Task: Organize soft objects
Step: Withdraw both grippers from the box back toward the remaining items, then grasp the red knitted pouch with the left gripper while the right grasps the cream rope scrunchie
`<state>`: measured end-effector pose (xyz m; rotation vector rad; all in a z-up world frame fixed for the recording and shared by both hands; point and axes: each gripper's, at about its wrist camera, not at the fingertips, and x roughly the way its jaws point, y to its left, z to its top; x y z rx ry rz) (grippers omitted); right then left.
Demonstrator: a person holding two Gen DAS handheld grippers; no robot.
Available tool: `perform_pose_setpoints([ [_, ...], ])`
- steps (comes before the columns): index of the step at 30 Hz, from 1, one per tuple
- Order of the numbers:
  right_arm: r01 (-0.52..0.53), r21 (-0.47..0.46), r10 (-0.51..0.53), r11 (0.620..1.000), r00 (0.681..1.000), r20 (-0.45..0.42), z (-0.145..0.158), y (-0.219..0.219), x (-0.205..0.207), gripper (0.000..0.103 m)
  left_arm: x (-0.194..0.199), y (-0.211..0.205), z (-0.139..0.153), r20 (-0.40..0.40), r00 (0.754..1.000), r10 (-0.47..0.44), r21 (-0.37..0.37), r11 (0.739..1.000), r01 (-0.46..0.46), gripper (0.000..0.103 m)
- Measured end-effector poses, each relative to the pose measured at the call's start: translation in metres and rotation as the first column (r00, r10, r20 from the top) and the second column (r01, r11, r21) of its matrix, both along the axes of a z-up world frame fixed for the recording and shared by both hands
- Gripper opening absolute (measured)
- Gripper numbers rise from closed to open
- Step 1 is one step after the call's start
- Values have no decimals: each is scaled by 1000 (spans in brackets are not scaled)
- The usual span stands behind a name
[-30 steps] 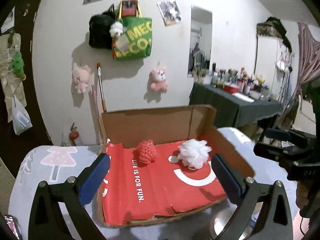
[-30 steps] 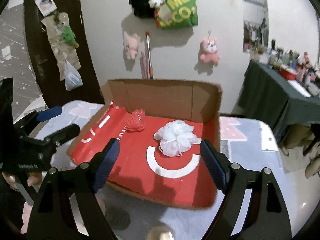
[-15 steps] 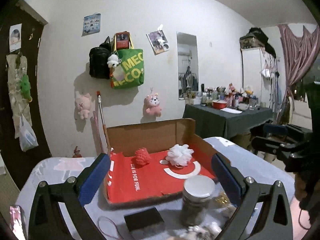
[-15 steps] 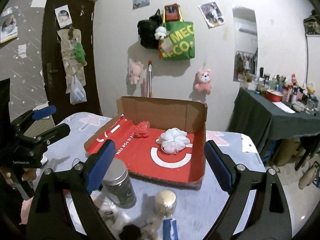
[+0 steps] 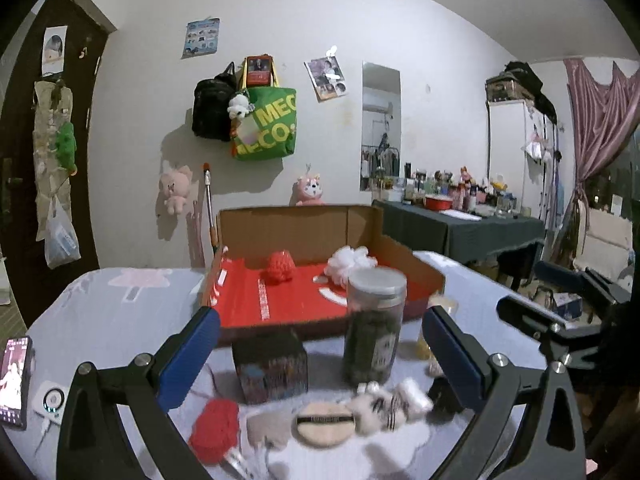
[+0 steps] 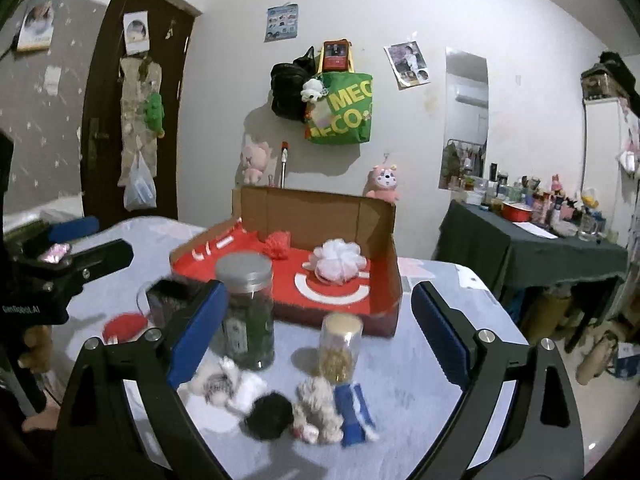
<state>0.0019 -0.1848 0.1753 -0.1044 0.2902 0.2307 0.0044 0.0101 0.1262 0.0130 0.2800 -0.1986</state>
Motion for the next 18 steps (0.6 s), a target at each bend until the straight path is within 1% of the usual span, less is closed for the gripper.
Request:
perform_pose_setpoints([
  [2,-10,13,10,1000,1000,-26,-17,2,-4,94,-3,1,-11,-10,1000,4,-1,1000,-4,103],
  [6,-2,-1,2,1000,997,-82,-51,10,-2,94,1,1,-41,-74,997,16,-3,1000,-16,103],
  [10,-3,26,8,1000,985,-175,-77,11,10,94,12,3,-67,-145,988,42,14,999,-41,103],
  [14,13,14,-10,1000,980,-199,-90,9,16,94,18,7,-82,-199,979,43,3,999,-43,103],
  [18,12,14,-9,1000,978,-211,-95,8,20,94,23,10,-87,-227,973,51,22,999,-47,103],
])
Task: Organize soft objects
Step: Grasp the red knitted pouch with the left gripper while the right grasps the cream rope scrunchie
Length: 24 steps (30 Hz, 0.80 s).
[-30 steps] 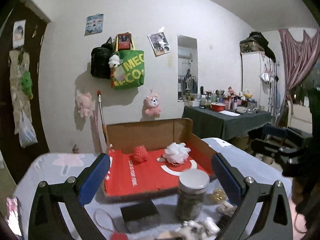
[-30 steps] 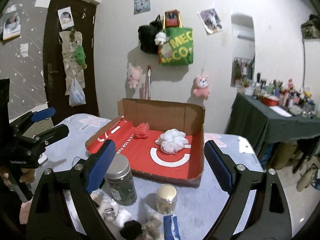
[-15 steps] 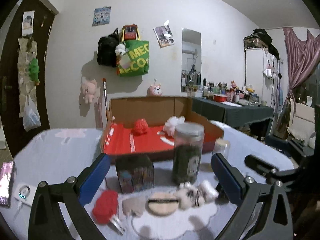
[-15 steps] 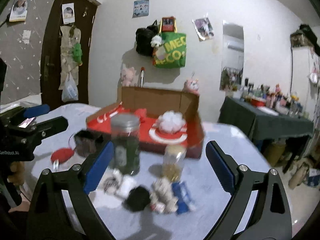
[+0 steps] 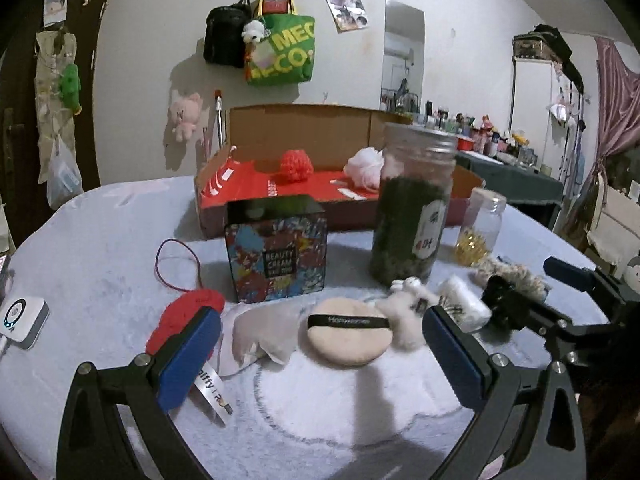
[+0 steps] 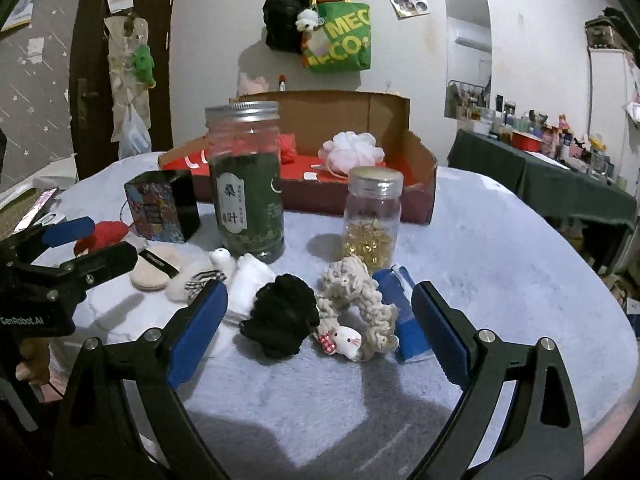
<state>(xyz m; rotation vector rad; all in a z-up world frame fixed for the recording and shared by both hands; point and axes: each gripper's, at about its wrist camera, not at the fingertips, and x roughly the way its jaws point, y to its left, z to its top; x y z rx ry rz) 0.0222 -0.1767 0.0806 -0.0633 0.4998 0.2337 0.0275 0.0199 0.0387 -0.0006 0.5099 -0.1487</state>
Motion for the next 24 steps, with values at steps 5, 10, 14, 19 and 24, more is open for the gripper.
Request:
perform_pose_setpoints([
  [5,4,9,-4,1000,1000,-10,0,-5,4,94,2,11,3,-2,1000,13,25,1000,-13,103],
  [10,-2,24,2,1000,999,-35,0,-12,12,94,6,30,9,-6,999,33,49,998,-32,103],
  [14,-14,58,17,998,999,-51,0,-21,16,94,8,49,12,-16,998,55,72,996,-54,102],
  [19,-16,70,20,997,999,-49,4,-31,19,94,15,73,10,-55,995,86,73,994,-82,95],
  [24,-15,85,20,996,998,-64,4,-40,24,89,24,86,4,-106,991,86,47,996,-82,86],
])
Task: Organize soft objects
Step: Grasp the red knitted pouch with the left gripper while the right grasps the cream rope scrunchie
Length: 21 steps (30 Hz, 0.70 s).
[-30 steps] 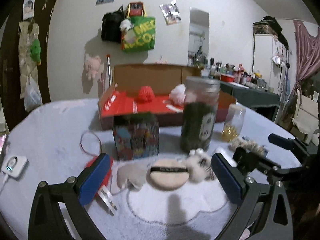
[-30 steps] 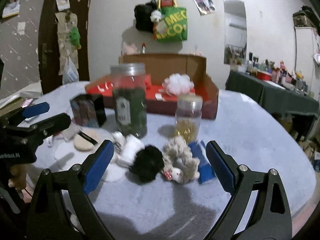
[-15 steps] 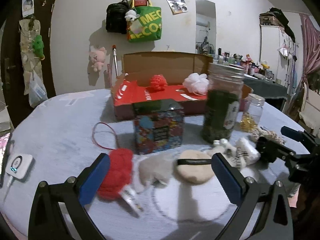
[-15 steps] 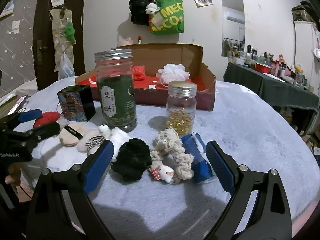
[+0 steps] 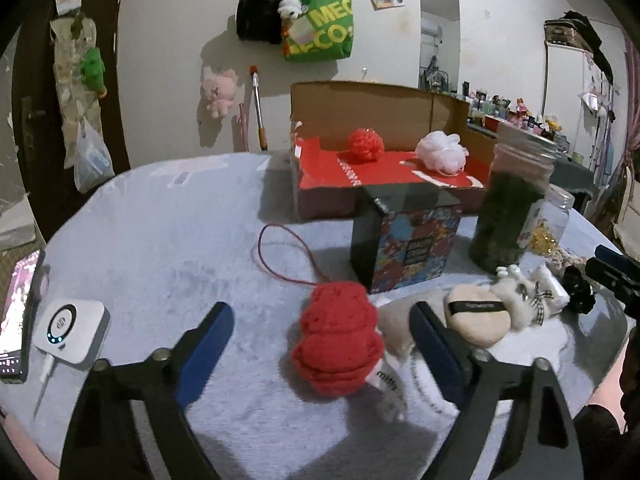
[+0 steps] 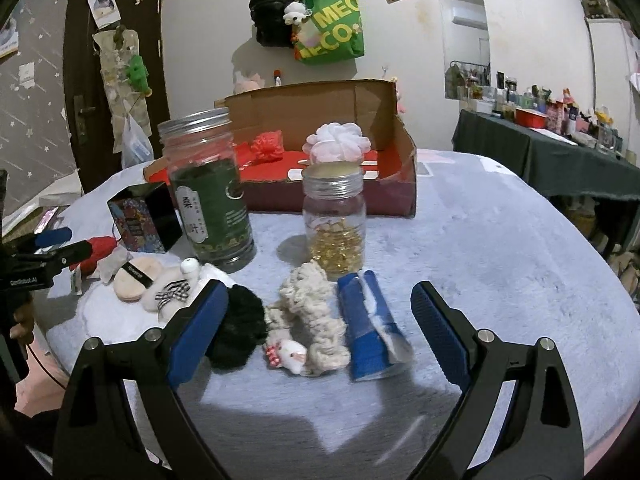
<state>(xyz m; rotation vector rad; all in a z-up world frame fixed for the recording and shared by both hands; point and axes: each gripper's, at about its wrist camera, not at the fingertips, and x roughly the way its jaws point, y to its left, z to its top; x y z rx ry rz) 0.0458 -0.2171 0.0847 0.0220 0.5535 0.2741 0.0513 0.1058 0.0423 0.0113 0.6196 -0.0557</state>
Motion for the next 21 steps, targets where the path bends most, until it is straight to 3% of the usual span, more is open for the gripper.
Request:
perform_pose_setpoints([
  [3,-8,13,8,1000,1000,-26,-3,-5,3,71,4,1,-6,-33,999,-11,-8,1000,11,80],
  [7,-40,18,41,999,998,-49,-9,-5,5,37,10,3,-17,-86,995,-44,-32,999,42,45],
  [8,-53,16,54,998,997,-49,-9,-4,5,24,9,4,-17,-88,995,-53,-47,998,49,43],
  [10,-75,10,75,997,996,-45,-10,-1,3,21,6,4,-14,-76,996,-53,-42,998,50,42],
  [11,-76,-5,76,997,997,-30,-10,1,0,15,4,3,-12,-64,997,-47,-35,998,45,42],
  [21,-69,9,68,998,994,80,19,-2,-11,14,-17,-16,22,51,994,-99,-34,994,101,41],
])
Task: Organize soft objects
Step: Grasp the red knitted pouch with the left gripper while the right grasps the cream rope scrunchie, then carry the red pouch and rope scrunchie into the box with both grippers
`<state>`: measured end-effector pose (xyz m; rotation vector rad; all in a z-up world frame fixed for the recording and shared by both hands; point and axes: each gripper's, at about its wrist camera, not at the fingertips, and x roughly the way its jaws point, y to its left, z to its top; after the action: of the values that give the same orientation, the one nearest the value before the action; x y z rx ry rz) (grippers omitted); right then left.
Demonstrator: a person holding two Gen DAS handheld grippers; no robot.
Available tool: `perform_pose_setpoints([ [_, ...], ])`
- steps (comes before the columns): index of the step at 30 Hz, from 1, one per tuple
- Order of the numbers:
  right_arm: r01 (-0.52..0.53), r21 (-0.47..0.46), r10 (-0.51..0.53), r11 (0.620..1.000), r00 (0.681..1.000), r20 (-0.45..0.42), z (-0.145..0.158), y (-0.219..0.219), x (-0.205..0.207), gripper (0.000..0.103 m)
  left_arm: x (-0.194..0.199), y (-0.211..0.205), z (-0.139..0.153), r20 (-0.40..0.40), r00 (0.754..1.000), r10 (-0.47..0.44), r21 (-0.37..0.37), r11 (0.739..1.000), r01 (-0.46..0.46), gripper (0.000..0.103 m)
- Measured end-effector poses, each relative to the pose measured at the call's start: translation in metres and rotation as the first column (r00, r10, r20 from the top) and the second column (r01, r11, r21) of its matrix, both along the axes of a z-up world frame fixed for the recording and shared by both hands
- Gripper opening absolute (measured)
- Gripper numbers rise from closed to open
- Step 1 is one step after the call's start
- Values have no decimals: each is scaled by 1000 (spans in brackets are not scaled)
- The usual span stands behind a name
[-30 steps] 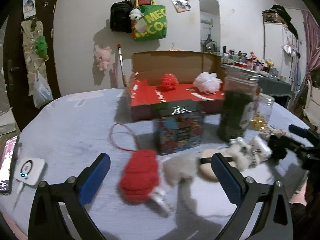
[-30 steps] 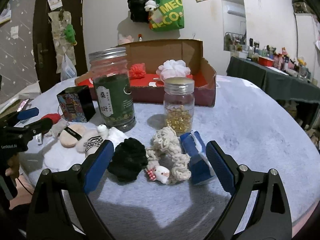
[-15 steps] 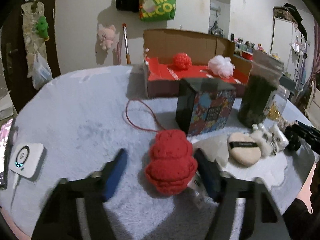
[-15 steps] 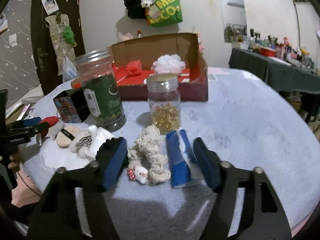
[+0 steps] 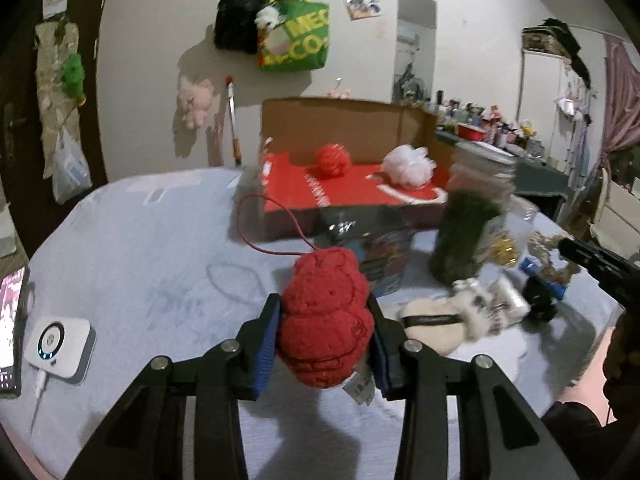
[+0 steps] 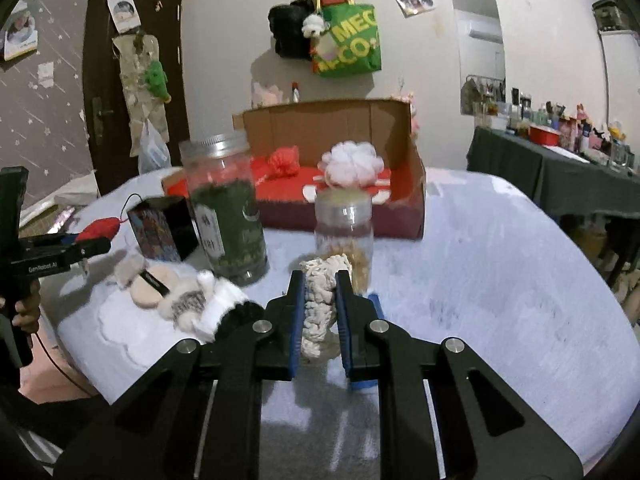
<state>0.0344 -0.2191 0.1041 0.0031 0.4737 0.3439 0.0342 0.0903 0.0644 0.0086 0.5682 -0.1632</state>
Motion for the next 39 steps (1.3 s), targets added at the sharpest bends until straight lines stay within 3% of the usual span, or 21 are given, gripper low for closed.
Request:
perform_pose_setpoints([
  [7,-84,83,83,993,996,9,15,9,0,14,-8,-31,7,16,993,-117,-50,992,118,42],
  [18,-181,161,190,970,981,-39,-1,33,4,14,4,-87,-9,-37,966,-254,-95,964,250,42],
  [29,-190,218,211,957,974,-78,-10,31,10,14,9,-91,-16,-66,966,-251,-104,964,243,41],
  [39,-169,259,197,951,976,-88,-2,9,10,14,4,-44,-4,-68,979,-192,-97,978,185,41],
])
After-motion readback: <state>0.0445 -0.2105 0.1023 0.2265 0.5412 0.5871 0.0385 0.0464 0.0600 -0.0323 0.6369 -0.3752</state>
